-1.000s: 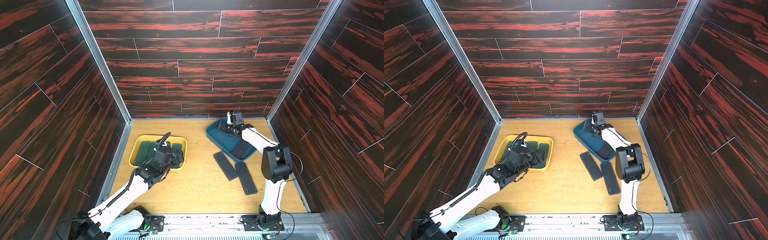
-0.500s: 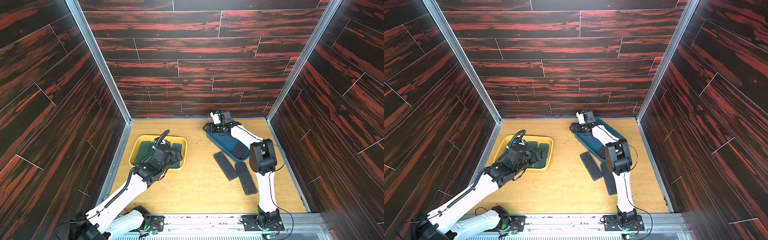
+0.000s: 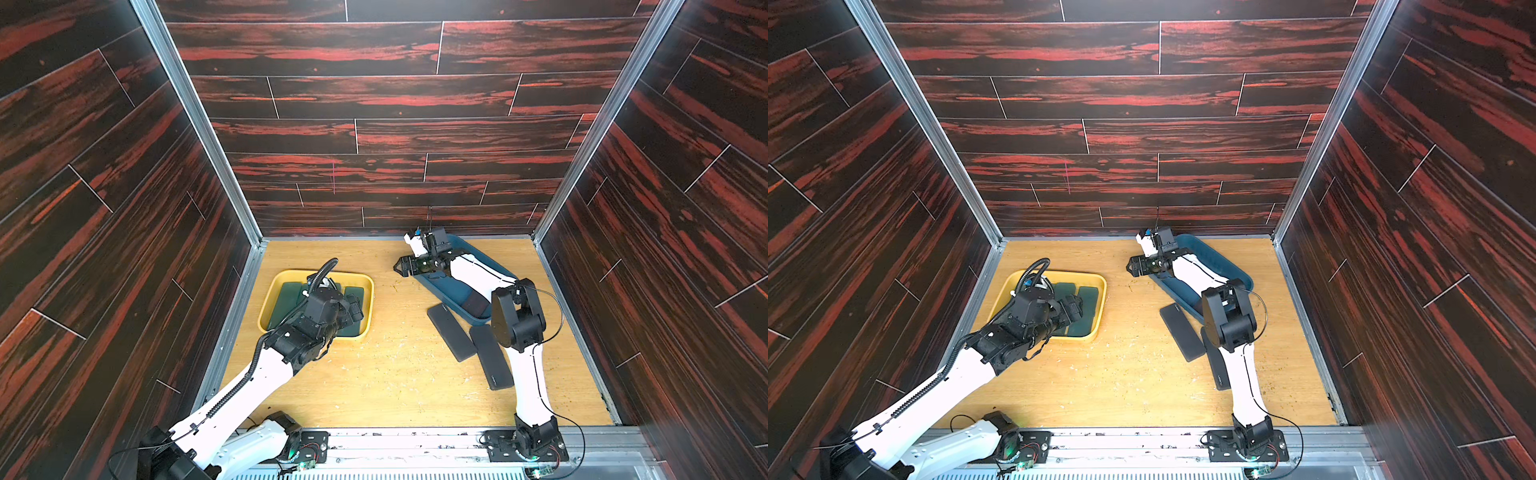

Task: Place the pencil cases by color into the storage box
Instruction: Adjust the storage box at the center of the board.

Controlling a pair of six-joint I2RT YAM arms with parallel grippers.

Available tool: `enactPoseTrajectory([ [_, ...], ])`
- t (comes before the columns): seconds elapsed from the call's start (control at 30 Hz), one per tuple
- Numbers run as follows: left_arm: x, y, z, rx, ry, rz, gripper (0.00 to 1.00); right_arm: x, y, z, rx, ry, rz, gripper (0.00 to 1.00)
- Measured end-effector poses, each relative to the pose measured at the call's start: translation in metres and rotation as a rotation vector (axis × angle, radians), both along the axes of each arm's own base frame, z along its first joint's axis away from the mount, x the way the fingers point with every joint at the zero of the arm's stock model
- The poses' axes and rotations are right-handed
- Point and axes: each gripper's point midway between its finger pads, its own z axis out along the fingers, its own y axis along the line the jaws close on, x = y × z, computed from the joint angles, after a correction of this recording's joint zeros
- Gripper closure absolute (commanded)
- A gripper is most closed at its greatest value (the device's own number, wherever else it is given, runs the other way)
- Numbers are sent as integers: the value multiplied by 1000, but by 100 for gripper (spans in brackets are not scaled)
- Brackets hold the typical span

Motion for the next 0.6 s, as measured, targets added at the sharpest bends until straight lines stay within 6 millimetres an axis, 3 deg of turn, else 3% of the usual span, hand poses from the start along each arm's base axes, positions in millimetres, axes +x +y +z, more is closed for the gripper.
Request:
enactPoseTrajectory([
  [0.23,-1,2,4,-5,-10,4,4,-22,-3,-34,-24,70,42,15],
  [0.4,-2,3,5,-6,-11,5,3,-27,-2,-36,-14,59,67,16],
  [0.6,-2,4,5,-4,-13,4,3,-50,1,-34,-13,62,125,16],
])
